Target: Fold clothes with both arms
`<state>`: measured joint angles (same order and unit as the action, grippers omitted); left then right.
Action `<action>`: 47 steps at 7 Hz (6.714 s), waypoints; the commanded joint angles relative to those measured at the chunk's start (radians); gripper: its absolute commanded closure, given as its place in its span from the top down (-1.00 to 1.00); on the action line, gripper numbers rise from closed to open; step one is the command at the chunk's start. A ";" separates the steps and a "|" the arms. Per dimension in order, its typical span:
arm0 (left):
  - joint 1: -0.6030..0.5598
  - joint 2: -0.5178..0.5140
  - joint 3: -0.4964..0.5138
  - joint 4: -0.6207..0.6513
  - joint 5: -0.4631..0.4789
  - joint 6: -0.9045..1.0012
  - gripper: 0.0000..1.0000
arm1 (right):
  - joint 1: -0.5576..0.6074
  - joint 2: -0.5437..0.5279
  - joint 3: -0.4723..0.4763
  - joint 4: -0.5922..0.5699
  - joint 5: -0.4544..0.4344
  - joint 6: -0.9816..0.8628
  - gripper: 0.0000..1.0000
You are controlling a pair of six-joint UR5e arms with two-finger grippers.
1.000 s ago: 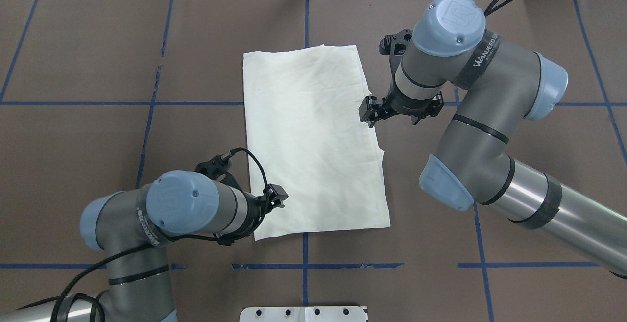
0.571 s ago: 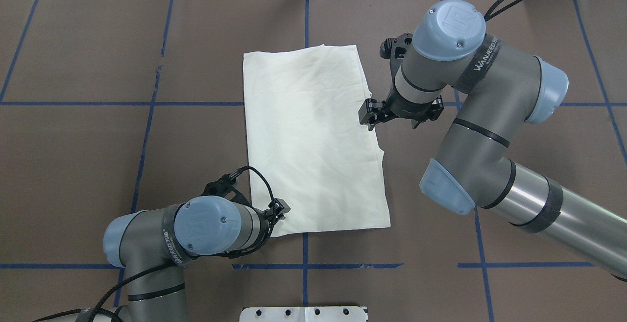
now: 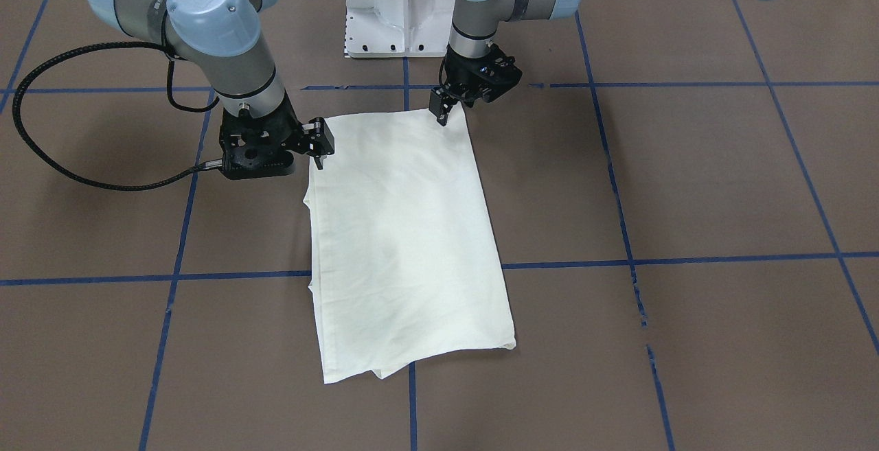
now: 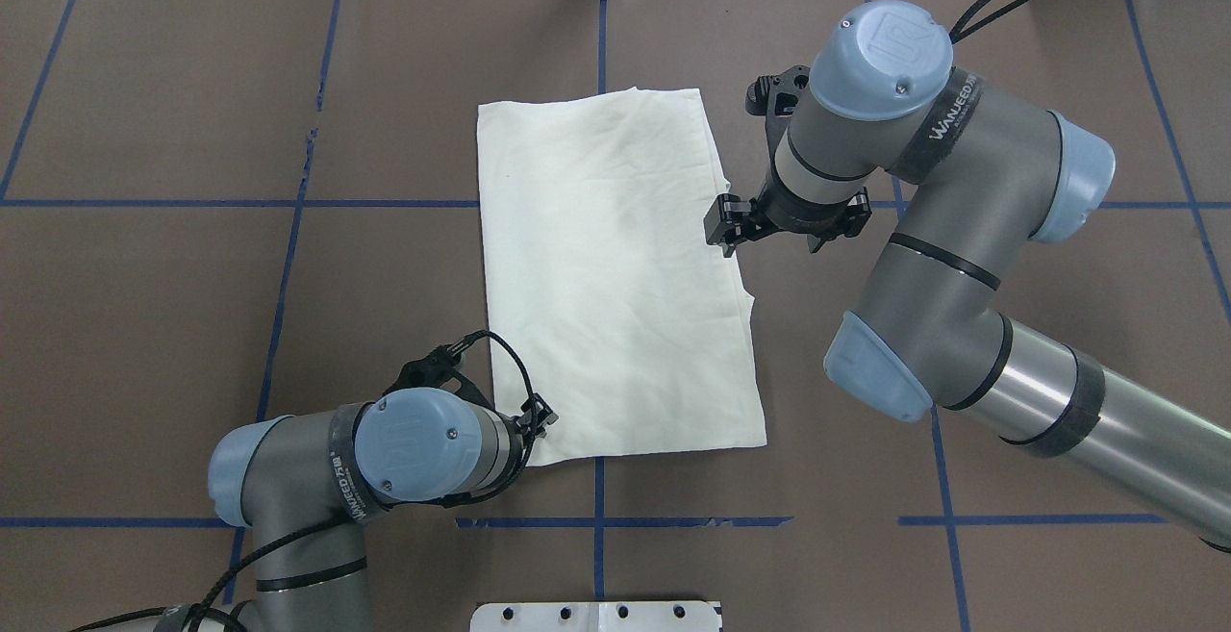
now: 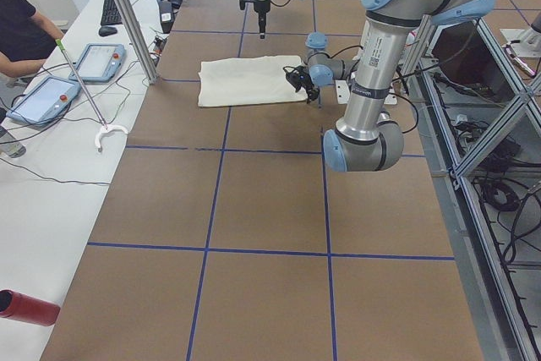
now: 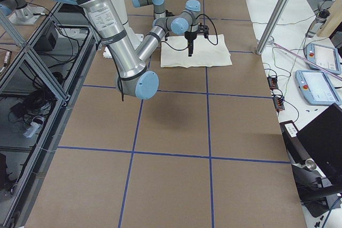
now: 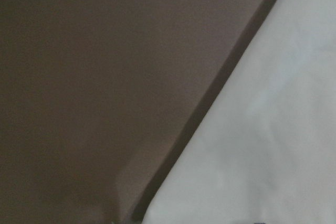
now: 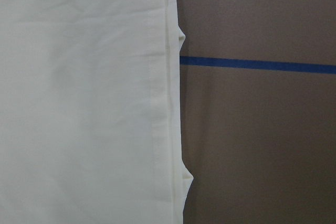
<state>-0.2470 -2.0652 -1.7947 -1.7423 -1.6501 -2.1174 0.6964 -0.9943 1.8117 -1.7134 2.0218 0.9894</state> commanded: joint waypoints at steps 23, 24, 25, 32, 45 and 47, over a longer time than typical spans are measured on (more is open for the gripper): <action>0.009 0.043 -0.153 0.087 -0.016 0.330 -1.00 | -0.443 -0.141 0.075 0.142 -0.337 0.946 1.00; 0.008 0.043 -0.153 0.087 -0.016 0.330 -1.00 | -0.445 -0.138 0.075 0.123 -0.337 0.946 1.00; 0.009 0.042 -0.153 0.087 -0.016 0.330 -1.00 | -0.445 -0.138 0.074 0.124 -0.339 0.946 1.00; 0.003 0.040 -0.156 0.087 -0.016 0.330 -1.00 | -0.445 -0.116 0.035 0.137 -0.338 0.934 1.00; 0.000 0.037 -0.160 0.087 -0.014 0.330 -1.00 | -0.448 -0.113 0.035 0.138 -0.337 0.931 -1.00; 0.000 0.034 -0.160 0.089 -0.016 0.330 -1.00 | -0.440 -0.099 0.032 0.138 -0.339 0.937 -1.00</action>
<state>-0.2470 -2.0286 -1.9543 -1.6548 -1.6647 -1.7871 0.2508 -1.1023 1.8448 -1.5754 1.6833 1.9226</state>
